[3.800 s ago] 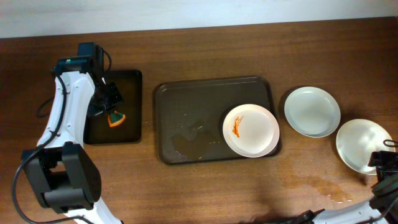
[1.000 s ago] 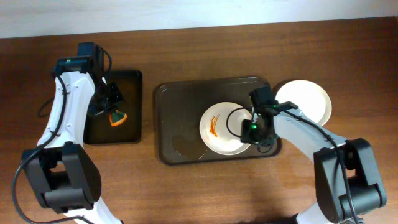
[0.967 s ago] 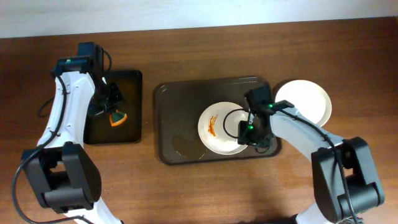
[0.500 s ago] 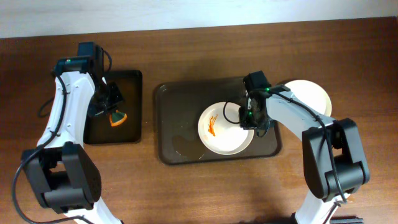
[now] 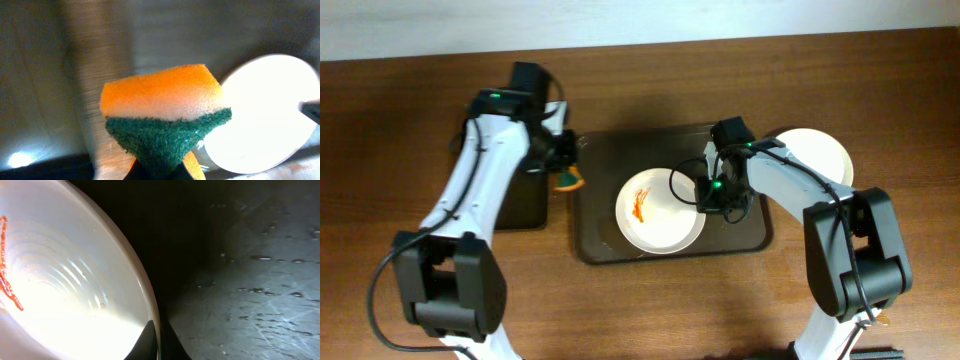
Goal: Clean dirty plates on tray and stack at the side
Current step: 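Scrub the last plate with the sponge in the left gripper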
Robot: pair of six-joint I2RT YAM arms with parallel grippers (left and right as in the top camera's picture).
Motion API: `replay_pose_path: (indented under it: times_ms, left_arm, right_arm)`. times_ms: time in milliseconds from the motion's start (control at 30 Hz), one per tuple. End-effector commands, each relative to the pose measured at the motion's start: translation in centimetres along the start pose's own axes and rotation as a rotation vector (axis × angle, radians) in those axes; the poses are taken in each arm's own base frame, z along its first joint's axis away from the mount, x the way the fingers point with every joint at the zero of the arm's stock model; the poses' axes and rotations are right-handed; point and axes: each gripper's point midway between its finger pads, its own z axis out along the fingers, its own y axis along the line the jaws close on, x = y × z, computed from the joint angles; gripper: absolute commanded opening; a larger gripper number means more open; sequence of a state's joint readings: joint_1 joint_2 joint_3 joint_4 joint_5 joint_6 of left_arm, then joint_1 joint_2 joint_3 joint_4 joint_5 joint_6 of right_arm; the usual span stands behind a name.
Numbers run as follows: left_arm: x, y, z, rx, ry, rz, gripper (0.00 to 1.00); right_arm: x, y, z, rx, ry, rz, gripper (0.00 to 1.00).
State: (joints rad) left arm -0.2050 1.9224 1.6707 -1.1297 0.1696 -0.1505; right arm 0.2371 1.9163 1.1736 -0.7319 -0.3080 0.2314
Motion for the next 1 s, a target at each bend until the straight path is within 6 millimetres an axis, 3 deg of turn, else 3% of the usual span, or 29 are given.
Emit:
replay_pose_path:
  times_ms: [0, 67, 133, 167, 267, 367, 467, 533, 667, 767, 833, 867, 900, 967]
  left_arm:
    - [0.1, -5.5, 0.3, 0.084, -0.027, 0.063, 0.00]
    - [1.5, -7.7, 1.1, 0.090, 0.007, 0.013, 0.00]
    - [3.4, -9.0, 3.0, 0.081, 0.047, 0.003, 0.00]
    - [4.9, -9.2, 5.2, 0.075, 0.068, -0.033, 0.00]
    - [6.9, -9.4, 9.1, 0.092, 0.069, -0.073, 0.00]
    - [6.7, -10.7, 10.7, 0.153, 0.019, -0.099, 0.00]
    - [5.6, -13.7, 10.6, 0.234, -0.052, -0.038, 0.00]
    - [5.6, -14.2, 10.6, 0.234, -0.067, -0.008, 0.00]
    - [4.8, -11.9, 11.9, 0.103, -0.110, -0.010, 0.00]
    - [5.5, -8.8, 15.1, -0.051, -0.085, -0.011, 0.00]
    - [6.1, -8.2, 16.1, -0.081, -0.057, 0.061, 0.17]
    - [6.1, -7.3, 16.0, -0.129, -0.055, 0.100, 0.14]
    - [6.1, -6.2, 15.8, -0.190, -0.059, 0.133, 0.05]
    - [6.0, -2.1, 14.4, -0.429, -0.078, 0.149, 0.00]
  right_arm:
    - [1.6, -0.4, 1.7, 0.006, 0.060, 0.001, 0.04]
    - [1.5, 1.0, 1.6, -0.073, 0.064, 0.001, 0.04]
    - [1.1, 1.2, 1.6, -0.080, 0.049, 0.061, 0.04]
    - [0.9, 1.2, 1.6, -0.081, 0.043, 0.060, 0.04]
    - [0.8, 1.3, 1.6, -0.083, 0.036, 0.058, 0.04]
    - [0.7, 1.3, 1.6, -0.085, 0.033, 0.057, 0.04]
    - [0.7, 1.3, 1.6, -0.085, 0.033, 0.057, 0.04]
    - [0.7, 1.3, 1.6, -0.085, 0.033, 0.057, 0.04]
    - [0.7, 1.3, 1.6, -0.084, 0.034, 0.057, 0.04]
    - [0.7, 1.3, 1.6, -0.084, 0.033, 0.057, 0.04]
    - [0.7, 1.3, 1.6, -0.084, 0.033, 0.057, 0.04]
    - [0.7, 1.3, 1.6, -0.084, 0.034, 0.057, 0.04]
    - [0.7, 1.3, 1.6, -0.084, 0.035, 0.057, 0.04]
    - [0.7, 1.2, 1.6, -0.083, 0.036, 0.058, 0.04]
